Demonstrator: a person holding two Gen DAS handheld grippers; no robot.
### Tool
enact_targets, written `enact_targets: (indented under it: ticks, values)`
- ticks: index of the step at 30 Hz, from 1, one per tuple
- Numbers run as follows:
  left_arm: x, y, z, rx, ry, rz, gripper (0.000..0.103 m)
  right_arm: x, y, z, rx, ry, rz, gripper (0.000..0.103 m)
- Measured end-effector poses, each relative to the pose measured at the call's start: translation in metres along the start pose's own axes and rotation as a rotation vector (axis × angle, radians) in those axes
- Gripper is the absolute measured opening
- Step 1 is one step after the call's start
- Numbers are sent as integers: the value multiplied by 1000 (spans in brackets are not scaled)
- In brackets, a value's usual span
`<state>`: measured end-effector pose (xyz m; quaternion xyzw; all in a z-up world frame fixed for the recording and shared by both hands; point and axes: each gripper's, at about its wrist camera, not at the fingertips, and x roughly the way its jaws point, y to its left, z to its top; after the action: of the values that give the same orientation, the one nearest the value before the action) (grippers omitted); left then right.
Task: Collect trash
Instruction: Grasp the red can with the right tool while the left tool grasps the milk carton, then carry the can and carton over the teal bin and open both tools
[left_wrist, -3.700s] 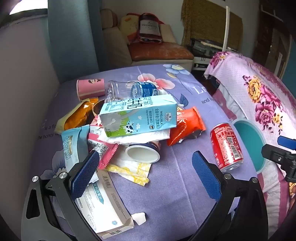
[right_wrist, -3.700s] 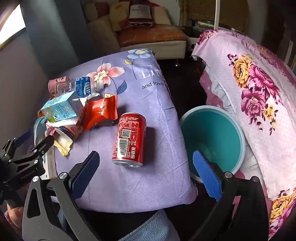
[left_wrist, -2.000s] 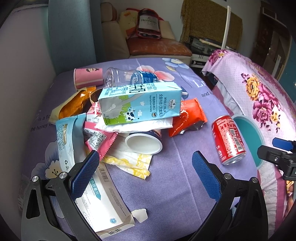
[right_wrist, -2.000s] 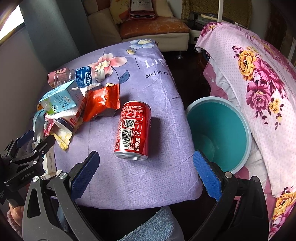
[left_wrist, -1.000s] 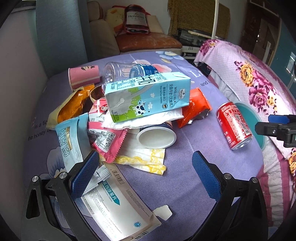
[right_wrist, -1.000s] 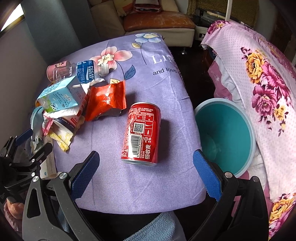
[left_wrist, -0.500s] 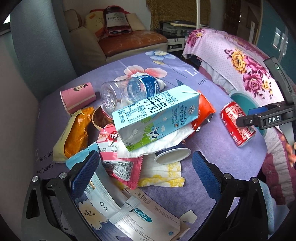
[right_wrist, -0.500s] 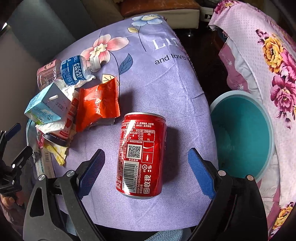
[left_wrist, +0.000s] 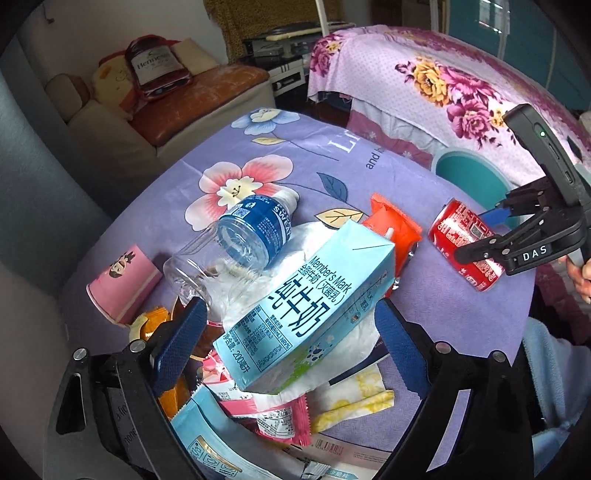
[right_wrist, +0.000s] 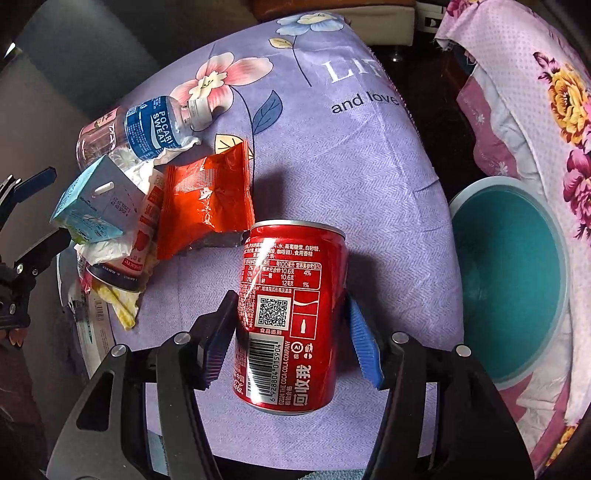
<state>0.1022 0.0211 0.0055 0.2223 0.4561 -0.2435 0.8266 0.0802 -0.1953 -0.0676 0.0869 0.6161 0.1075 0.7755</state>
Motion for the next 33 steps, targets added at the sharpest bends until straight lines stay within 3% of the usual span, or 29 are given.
enact_targets:
  ticks: [6,8,15,20,22,23,33]
  values:
    - [22,5,8,60,88,-67,88,2,-4,2,-2,20,25,56]
    - [29,3,7,57,122,-107,66,2,-7,2,7,22,34,56]
    - [23,-8,1,-17,98,-172,48,3,-11,5,2,22,44,57]
    - [39,-23,1,-41,156,-160,49,4,-11,5,0,5,61,57]
    - [40,-25,4,-76,143,-162,47,4,-12,3,3,-9,69,57]
    - [39,-26,6,-98,135,-158,38,3,-12,2,2,-21,66,57]
    - [-7,-25,11,-289,29,-45,38,-34,-31,-7,43,-124,118,56]
